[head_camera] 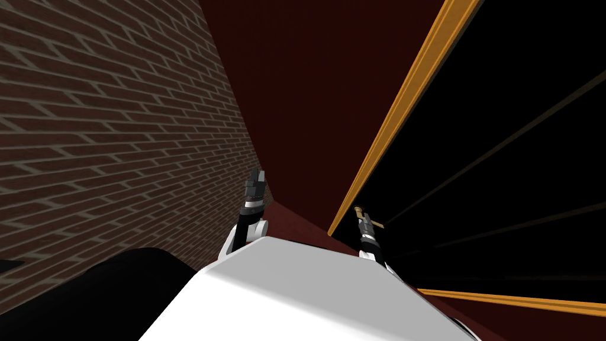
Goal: Pull the door open
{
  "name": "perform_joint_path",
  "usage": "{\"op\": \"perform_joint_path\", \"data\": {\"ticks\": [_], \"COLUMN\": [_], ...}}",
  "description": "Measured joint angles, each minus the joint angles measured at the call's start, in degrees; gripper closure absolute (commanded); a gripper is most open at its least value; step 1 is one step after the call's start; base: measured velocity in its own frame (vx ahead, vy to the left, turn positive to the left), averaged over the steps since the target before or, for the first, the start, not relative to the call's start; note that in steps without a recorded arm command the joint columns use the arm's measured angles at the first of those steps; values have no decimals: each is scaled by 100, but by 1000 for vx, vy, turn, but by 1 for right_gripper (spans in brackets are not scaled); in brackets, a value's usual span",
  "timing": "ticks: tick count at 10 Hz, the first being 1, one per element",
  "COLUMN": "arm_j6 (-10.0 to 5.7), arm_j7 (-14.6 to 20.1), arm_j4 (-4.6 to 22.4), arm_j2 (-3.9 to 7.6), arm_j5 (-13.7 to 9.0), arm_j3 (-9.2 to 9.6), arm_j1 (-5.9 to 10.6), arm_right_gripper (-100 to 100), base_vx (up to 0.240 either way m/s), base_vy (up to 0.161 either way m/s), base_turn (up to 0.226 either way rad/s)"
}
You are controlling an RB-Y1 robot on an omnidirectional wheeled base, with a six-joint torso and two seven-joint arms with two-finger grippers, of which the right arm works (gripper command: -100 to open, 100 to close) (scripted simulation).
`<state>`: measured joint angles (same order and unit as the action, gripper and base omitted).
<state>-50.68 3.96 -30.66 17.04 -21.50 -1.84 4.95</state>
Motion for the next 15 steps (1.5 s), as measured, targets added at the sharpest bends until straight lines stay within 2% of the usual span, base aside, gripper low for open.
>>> {"op": "perform_joint_path", "data": {"ticks": [1,2,5,8,10,11,15], "arm_j6": [51,62,23,57,20,-36,-85], "arm_j7": [-18,-21,-38,-22,70,132,426], "arm_j4": [-102,-113,-100,-95,-125,-46,-114], "arm_j2": [4,5,3,0,79,97,232], "arm_j5": [-5,-5,13,0,39,73,243], "arm_j3": [-6,-7,10,-1,53,105,367], "arm_j1": [-43,-46,-53,-51,-46,-24,-166], "arm_right_gripper": [-100,100,100,100,100,100,100], "base_vx": [0,0,-3,-41,-225,-230,-223], "base_vy": [0,0,-1,-2,-32,-28,-52], "base_turn": [0,0,2,30,108,140,129]}}
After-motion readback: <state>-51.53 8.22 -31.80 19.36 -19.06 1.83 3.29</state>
